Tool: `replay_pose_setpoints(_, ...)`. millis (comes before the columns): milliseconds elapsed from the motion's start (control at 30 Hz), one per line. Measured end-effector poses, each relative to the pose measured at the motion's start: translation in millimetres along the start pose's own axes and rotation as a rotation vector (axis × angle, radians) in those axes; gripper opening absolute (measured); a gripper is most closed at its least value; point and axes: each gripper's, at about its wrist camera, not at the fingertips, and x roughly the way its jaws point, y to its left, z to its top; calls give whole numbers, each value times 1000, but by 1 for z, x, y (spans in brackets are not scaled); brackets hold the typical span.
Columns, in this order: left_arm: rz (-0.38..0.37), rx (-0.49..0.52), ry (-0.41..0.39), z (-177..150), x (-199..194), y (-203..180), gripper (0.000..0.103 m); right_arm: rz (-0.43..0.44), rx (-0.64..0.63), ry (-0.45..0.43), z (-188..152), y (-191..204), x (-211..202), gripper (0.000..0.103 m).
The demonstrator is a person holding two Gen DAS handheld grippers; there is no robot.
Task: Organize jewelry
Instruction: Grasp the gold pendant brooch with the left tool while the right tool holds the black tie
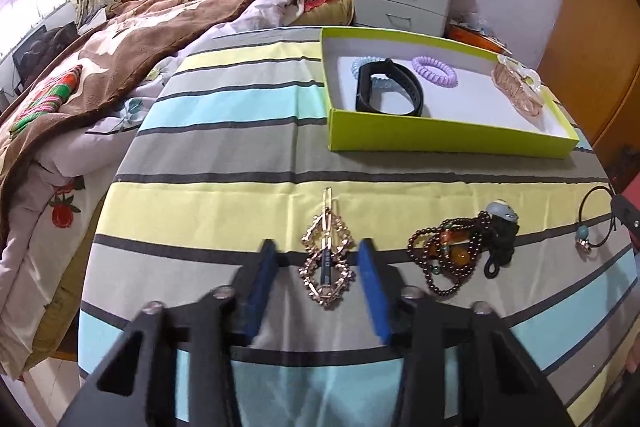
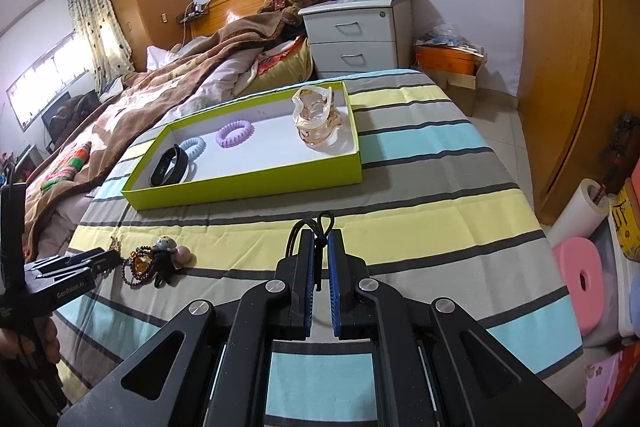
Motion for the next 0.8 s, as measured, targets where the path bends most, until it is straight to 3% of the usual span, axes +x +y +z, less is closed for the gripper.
replay_pose_setpoints(167, 11, 13, -6, 0, -2, -2, 23, -3, 1, 0, 0, 0, 0, 7)
replay_pose_setpoints(533, -4, 7, -20, 0, -6, 0, 20, -4, -2, -1, 0, 1, 1, 7)
replay_pose_setpoints(700, -12, 7, -28, 1, -9, 0, 13, -3, 0, -2, 0, 0, 1, 7)
replay_pose_setpoints(733, -12, 12, -28, 1, -9, 0, 5, -3, -1, -2, 0, 1, 0, 7)
replay_pose_setpoints(800, -12, 17, -26, 1, -8, -1, 5, -4, 0, -3, 0, 0, 0, 7)
